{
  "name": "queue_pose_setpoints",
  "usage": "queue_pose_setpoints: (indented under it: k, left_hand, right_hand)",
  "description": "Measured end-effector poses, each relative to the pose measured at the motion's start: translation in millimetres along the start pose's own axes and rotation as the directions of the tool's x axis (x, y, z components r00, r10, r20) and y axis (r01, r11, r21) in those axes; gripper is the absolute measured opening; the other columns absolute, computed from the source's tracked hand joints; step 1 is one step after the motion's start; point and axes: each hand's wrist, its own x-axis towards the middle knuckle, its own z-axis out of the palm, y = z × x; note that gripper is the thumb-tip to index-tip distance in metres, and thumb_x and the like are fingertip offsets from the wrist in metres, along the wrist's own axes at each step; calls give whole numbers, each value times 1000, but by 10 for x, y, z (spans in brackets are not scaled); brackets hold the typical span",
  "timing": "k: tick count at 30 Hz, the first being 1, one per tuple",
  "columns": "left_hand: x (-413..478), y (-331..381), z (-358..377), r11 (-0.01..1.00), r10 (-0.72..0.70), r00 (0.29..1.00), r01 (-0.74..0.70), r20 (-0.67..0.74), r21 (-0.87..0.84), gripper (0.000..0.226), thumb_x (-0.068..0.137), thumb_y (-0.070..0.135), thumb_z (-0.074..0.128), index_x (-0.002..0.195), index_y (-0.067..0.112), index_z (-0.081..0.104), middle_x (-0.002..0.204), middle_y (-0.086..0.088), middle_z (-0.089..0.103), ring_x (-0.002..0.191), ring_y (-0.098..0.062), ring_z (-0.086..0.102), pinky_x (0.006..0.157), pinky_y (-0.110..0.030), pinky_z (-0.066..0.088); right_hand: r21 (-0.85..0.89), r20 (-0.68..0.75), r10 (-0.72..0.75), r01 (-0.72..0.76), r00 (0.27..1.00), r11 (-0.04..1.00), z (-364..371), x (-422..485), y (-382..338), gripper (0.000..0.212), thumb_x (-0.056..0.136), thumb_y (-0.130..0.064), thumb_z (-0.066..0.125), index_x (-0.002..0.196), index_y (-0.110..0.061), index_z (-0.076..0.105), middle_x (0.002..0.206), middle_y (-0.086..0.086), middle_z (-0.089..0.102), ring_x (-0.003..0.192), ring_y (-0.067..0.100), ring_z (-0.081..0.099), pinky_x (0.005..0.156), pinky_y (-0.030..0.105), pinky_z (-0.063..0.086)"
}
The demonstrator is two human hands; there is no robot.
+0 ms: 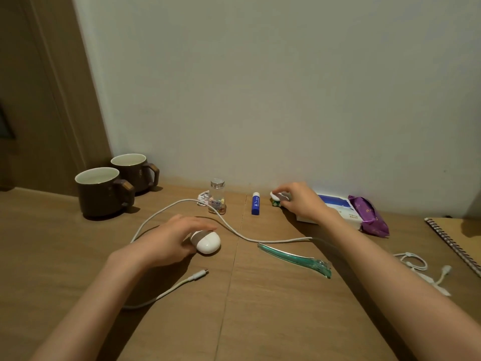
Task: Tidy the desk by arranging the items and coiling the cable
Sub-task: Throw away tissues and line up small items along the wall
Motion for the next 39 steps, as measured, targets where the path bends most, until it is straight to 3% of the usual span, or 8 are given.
queue_pose_setpoints:
  k: [5, 11, 17, 21, 25, 31, 36, 39]
  left_hand:
    - [4, -2, -13, 999, 25, 1000, -25, -1, -24, 60, 82, 32, 69, 134, 43, 41, 123, 32, 36, 118, 3, 30, 95, -18, 25]
    - [21, -23, 49, 995, -30, 999, 28, -15, -100, 48, 78, 41, 71, 112, 55, 40, 120, 23, 45, 113, -4, 43, 95, -27, 43]
    - [37, 69, 126, 992, -61, 994, 51, -89, -112, 47, 83, 37, 67, 123, 29, 43, 115, 13, 44, 106, -7, 45, 85, -20, 41]
    - [72, 145, 120, 976, -42, 982, 1, -182, -218, 41, 84, 34, 66, 118, 33, 44, 118, 12, 45, 110, -9, 46, 87, -27, 47]
    - [287, 411, 90, 958, -5, 944, -89, -329, -271, 42, 81, 32, 70, 117, 28, 49, 115, 8, 48, 103, -9, 49, 78, -22, 48]
    - [857, 861, 309, 984, 69, 949, -116, -308, -137, 46, 85, 32, 65, 126, 17, 48, 121, -4, 50, 115, -21, 45, 94, -31, 37]
    - [1212, 1082, 527, 996, -32, 977, 15, -212, -82, 51, 87, 29, 62, 131, 12, 44, 130, -12, 45, 119, -27, 41, 98, -33, 34]
    - [1326, 1110, 605, 994, -79, 976, 61, -205, -94, 51, 87, 29, 62, 130, 9, 44, 129, -15, 46, 119, -30, 42, 99, -36, 34]
  right_hand:
    - [-27, -192, 47, -53, 980, 998, 35, -42, -19, 24, 90, -26, 62, 112, -20, 70, 114, 2, 69, 105, 20, 58, 87, 35, 46]
    - [-80, -209, 101, -120, 973, 990, 100, -31, -42, 23, 91, -19, 62, 112, -20, 71, 107, 7, 70, 97, 23, 60, 82, 32, 47]
    - [-39, -228, 162, -175, 960, 984, 148, -43, -36, 26, 89, -9, 62, 113, -17, 70, 104, 13, 70, 92, 27, 61, 77, 38, 54]
    - [27, -223, 162, -160, 961, 987, 37, -103, -57, 26, 93, -18, 58, 117, -18, 68, 112, 9, 70, 100, 24, 62, 84, 36, 51]
    - [126, -264, 194, -166, 945, 978, -211, -317, 8, 28, 93, -25, 56, 119, -23, 66, 124, 3, 65, 117, 23, 56, 94, 36, 46]
    - [109, -293, 176, -150, 940, 983, -436, -876, 368, 24, 91, -26, 57, 112, -25, 70, 117, -5, 68, 113, 19, 55, 98, 39, 43]
    - [-17, -380, 161, -180, 911, 983, -315, -1239, 675, 24, 89, -29, 62, 112, -27, 69, 128, -4, 61, 124, 20, 46, 107, 41, 28]
    - [-4, -417, 222, -246, 881, 969, -306, -1328, 785, 29, 85, -29, 66, 115, -28, 67, 134, -1, 57, 127, 23, 42, 107, 43, 27]
